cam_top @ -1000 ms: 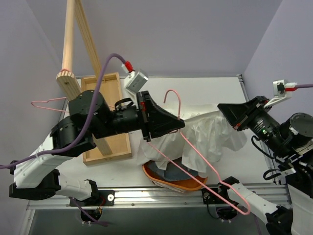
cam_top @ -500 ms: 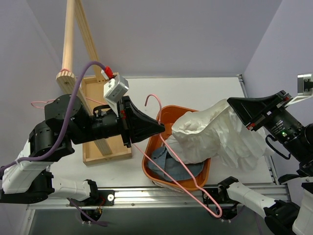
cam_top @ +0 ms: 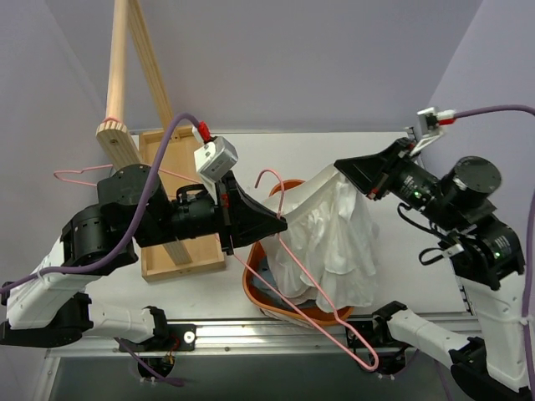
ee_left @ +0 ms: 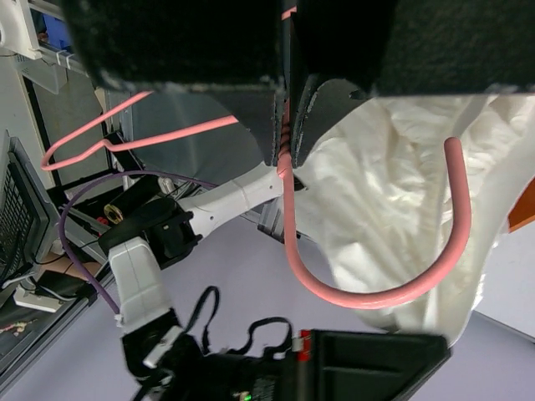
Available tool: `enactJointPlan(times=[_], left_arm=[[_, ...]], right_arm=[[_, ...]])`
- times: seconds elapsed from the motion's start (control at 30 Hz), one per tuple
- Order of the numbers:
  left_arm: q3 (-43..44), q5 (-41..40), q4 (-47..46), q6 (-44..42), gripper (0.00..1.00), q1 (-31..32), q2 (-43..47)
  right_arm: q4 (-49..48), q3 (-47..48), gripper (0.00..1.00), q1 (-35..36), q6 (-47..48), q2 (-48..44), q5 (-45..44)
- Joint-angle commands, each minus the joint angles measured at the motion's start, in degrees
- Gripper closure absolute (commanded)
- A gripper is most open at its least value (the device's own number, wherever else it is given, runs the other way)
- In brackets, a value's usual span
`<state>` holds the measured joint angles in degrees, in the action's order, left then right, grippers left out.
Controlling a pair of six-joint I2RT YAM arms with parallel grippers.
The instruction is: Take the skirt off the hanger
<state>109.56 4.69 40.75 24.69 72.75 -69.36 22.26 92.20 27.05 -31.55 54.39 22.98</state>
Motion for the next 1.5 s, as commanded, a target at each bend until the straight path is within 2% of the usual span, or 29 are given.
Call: enactJointPlan(times=[0.0,0.27,0.6,0.77,0.9,1.0,1.07,1.13,1.2,1.3,1.33,1.47], left_arm=[[0.2,-0.8,-1.8,-0.1,0.98,-0.2,3.0],[-0.8,-1.7,-1.5,0.2,0.98,-0.2,4.1],[-2.7,-0.1,-3.8,1.0,0.98,-0.2,2.5],[-2.7,0.9,-4.6,1.6,0.98,-0.2,1.5],[-2.9,0.8,-4.6,2.4,0.98,-0.2,2.0],[-3.2,0.1,-4.3,2.5,0.98,-0.3,2.6],[-3.0,-0.2,-4.1,2.3,0.98,-0.3,2.7],[-3.0,-0.3,-4.2,2.2,0.98,-0.4,2.6],[-3.2,-0.2,-4.4,2.1,0.98,-0.3,2.3],[-3.3,0.8,-4.8,2.3,0.98,-0.3,1.6],[-3.3,0.9,-4.9,2.4,0.98,-0.4,1.4],[-3.6,1.1,-5.0,2.3,0.98,-0.4,1.9]], right_arm=[[-12.2,-5.0,1.00,0.4,-2.5,-0.5,0.7],[-9.6,-19.3,1.00,0.3,-1.8,-6.8,-6.1],[-9.3,-49.6,1.00,0.3,-11.0,-26.4,-6.3],[-13.6,-61.0,1.00,0.2,-15.1,-20.7,-0.6],[-9.9,-60.4,1.00,0.4,-14.9,-8.5,-3.1],[-4.7,-58.8,1.00,0.6,-14.1,-6.5,-6.9],[-0.2,-57.0,0.98,0.6,-14.2,-6.7,-15.5],[5.2,-53.6,0.90,0.4,-14.2,-6.6,-22.6],[7.8,-51.0,0.87,0.4,-12.9,-5.7,-25.1],[9.1,-45.0,0.68,0.4,-10.4,-3.7,-24.7],[9.6,-41.3,0.56,0.4,-9.7,-3.1,-24.7],[12.4,-31.6,0.48,0.5,-6.7,0.8,-21.7]])
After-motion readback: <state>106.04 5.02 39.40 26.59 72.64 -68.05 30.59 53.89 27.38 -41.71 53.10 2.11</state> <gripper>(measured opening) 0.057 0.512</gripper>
